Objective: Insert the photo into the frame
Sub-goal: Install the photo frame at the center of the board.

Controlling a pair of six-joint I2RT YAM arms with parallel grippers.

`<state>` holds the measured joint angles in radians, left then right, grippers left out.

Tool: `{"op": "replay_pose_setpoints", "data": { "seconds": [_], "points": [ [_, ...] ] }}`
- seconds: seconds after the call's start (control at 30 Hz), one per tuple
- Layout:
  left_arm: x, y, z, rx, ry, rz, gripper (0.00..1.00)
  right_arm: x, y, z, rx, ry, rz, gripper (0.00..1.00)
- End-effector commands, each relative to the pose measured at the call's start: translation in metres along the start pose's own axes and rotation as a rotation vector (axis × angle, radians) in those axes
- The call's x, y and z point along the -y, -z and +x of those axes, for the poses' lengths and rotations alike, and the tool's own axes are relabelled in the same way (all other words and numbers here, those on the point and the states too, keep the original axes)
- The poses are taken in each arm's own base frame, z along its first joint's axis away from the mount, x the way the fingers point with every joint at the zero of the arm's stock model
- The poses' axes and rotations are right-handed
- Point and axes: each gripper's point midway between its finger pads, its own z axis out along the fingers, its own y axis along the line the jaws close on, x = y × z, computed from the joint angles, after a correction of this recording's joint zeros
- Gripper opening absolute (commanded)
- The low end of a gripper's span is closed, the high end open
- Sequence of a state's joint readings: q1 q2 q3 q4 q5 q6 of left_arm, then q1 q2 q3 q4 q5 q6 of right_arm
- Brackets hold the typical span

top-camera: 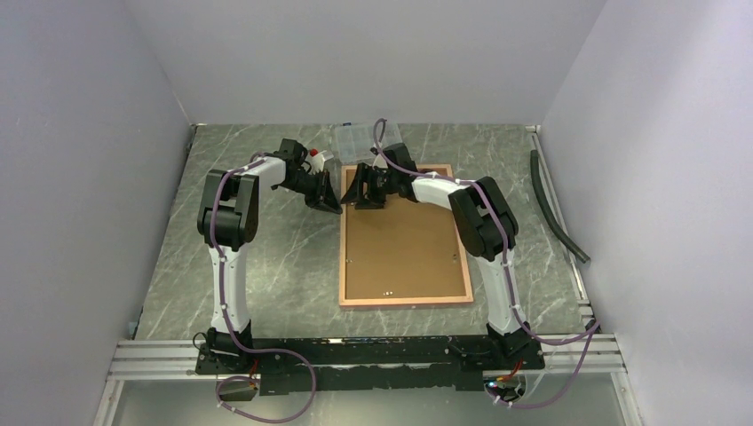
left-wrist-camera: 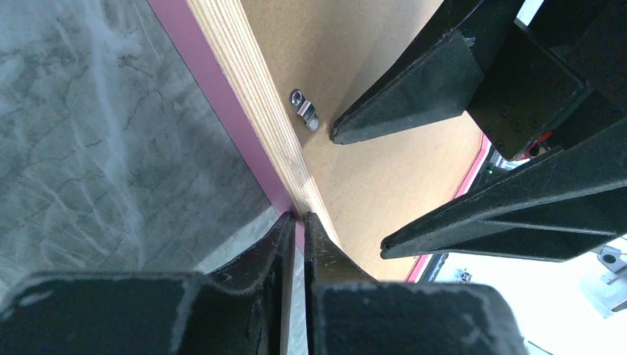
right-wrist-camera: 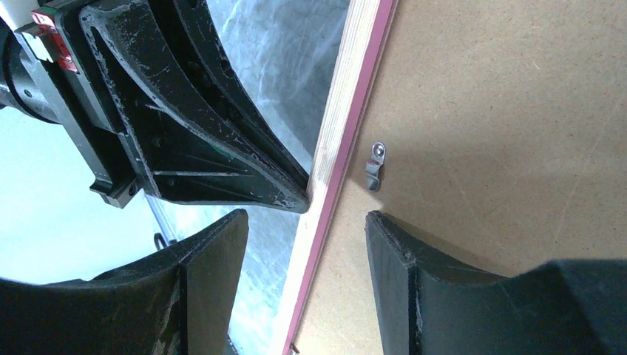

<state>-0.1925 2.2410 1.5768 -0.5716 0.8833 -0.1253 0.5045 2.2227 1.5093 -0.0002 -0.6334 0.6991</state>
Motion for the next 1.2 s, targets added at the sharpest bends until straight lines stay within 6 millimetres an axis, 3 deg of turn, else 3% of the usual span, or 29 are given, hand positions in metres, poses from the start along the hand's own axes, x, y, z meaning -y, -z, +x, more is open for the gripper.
{"op": "replay_pose_setpoints", "data": {
  "seconds": [0.0,0.3,0.67,1.17],
  "points": [
    [-0.012,-0.009,0.002,0.003,-0.045,-0.057,0.12,-0.008,0.009,-0.024,0.060,0.041,0.011,0.64],
    [-0.011,-0.010,0.002,0.002,-0.041,-0.046,0.12,-0.003,0.001,-0.045,0.131,0.040,0.027,0.63],
    [-0.011,-0.011,0.002,0.003,-0.040,-0.043,0.11,-0.008,-0.017,-0.025,0.043,0.029,-0.021,0.63],
    [-0.013,-0.013,0.004,-0.001,-0.031,-0.038,0.10,-0.010,-0.024,-0.015,-0.007,0.023,-0.081,0.61]
  ]
}}
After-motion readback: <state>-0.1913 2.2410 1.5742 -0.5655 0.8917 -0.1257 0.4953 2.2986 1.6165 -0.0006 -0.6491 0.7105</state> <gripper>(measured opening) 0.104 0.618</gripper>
